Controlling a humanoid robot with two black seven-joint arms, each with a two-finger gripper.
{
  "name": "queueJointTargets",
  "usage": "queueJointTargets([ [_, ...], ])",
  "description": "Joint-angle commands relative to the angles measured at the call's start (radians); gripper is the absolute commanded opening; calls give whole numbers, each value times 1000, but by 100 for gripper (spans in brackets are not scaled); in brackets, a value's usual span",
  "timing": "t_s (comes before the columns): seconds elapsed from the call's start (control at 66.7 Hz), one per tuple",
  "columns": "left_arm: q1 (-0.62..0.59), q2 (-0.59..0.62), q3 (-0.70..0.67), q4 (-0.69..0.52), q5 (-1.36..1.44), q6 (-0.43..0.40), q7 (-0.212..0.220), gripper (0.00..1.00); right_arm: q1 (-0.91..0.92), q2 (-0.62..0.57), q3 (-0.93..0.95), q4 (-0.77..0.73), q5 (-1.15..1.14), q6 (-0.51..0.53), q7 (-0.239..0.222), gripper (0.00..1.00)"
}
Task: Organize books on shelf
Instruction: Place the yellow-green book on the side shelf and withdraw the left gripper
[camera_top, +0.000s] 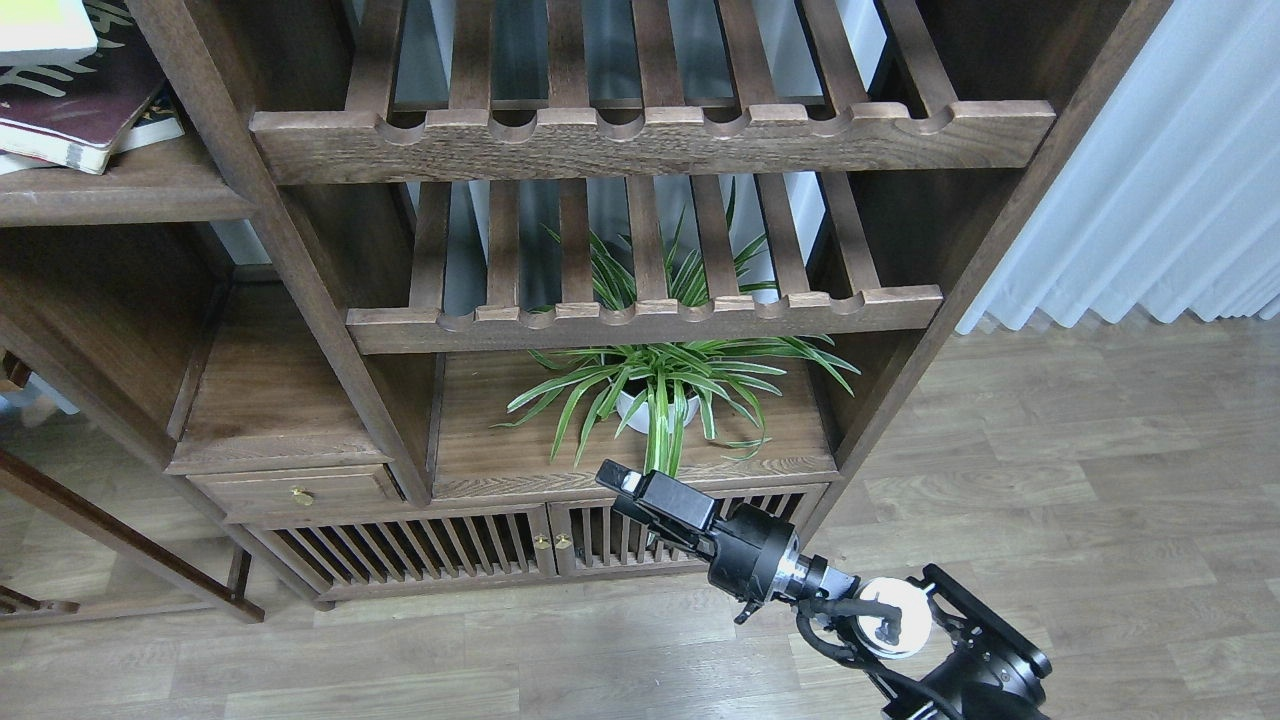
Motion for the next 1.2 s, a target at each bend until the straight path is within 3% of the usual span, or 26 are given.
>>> queueJointTargets([
  [0.0,-1,-23,-4,30,0,0,0,44,0,0,1,0,2,0,0,100],
  [0.015,-1,-26,-4,39,0,0,0,53,0,0,1,0,0,0,0,100],
  [0.045,-1,-31,-4,47,0,0,0,61,0,0,1,0,0,0,0,100],
  [0.375,-1,-29,-23,32,-5,0,0,98,2,0,-2,-6,0,0,0,100],
  [0.735,-1,15,-7,-132,-3,0,0,99,2,0,6,-8,0,0,0,100],
  [1.02,12,144,7,-235,135,0,0,99,3,0,7,-8,2,0,0,100],
  [1.185,12,316,120,-341,169,0,0,99,3,0,9,-8,3,0,0,100],
])
